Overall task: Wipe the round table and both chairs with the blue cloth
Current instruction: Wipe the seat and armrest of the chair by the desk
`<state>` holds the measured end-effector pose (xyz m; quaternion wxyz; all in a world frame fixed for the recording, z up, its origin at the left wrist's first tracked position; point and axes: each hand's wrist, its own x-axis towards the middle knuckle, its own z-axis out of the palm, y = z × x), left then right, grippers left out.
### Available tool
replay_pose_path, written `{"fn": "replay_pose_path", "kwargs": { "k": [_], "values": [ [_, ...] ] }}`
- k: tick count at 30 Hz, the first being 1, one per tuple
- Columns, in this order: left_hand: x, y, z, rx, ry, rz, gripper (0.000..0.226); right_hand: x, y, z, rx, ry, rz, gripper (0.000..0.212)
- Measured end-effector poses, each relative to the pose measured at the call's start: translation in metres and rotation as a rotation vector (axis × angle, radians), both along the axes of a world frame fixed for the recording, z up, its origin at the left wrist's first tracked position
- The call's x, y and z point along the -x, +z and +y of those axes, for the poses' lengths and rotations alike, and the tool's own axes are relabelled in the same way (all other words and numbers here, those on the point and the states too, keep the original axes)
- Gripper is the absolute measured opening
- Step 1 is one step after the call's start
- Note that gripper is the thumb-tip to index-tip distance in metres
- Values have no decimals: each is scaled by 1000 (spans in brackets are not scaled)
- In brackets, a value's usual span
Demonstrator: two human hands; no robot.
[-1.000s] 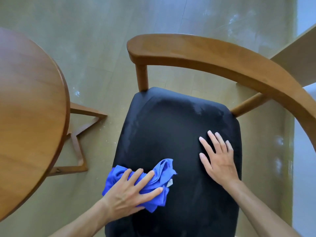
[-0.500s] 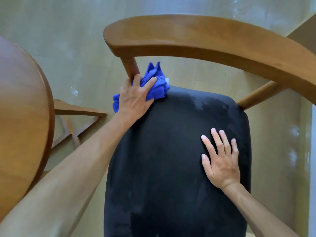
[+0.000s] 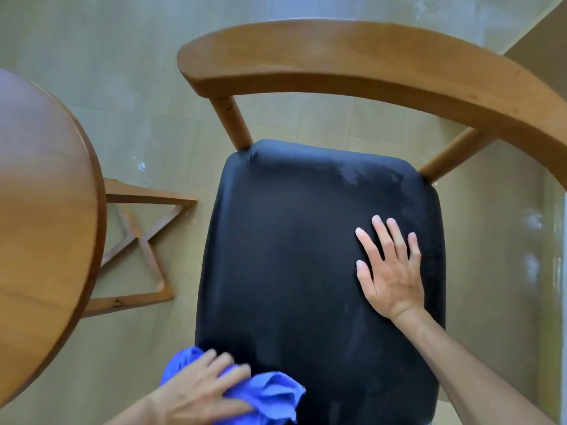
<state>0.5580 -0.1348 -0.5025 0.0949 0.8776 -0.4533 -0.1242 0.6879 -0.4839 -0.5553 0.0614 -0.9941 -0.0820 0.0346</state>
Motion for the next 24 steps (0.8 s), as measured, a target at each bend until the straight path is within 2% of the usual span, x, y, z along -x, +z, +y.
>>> {"fn": "replay_pose_path", "kwargs": {
  "k": [2, 5, 7, 9, 13, 15, 18, 21, 24],
  "values": [
    [-61, 0, -5, 94, -19, -102, 25, 0, 0, 0, 0, 3, -3, 55],
    [-176, -6, -25, 85, 391, -254, 41, 1, 0, -1, -2, 1, -4, 56],
    [-231, -5, -37, 21, 672, -248, 49, 1, 0, 0, -10, -1, -5, 56],
    [-235, -8, -51, -16, 757, -244, 50, 0, -1, 0, -10, 5, -11, 56],
    [-132, -12, -78, 30, 534, -222, 51, 1, -1, -2, -12, 15, 6, 56],
    [-64, -8, -89, 65, 323, -85, 50, 2, 0, -2, -12, 4, 17, 55],
    [8, 4, -92, 7, -38, 74, 42, 1, 6, -1, -34, 3, 58, 53],
    [-4, 9, -93, -13, -171, 101, 39, -9, 20, -7, -154, 16, 123, 49],
    [-58, 7, -113, -9, -153, 5, 33, -24, 46, -20, -498, -191, 167, 47]
  ]
}}
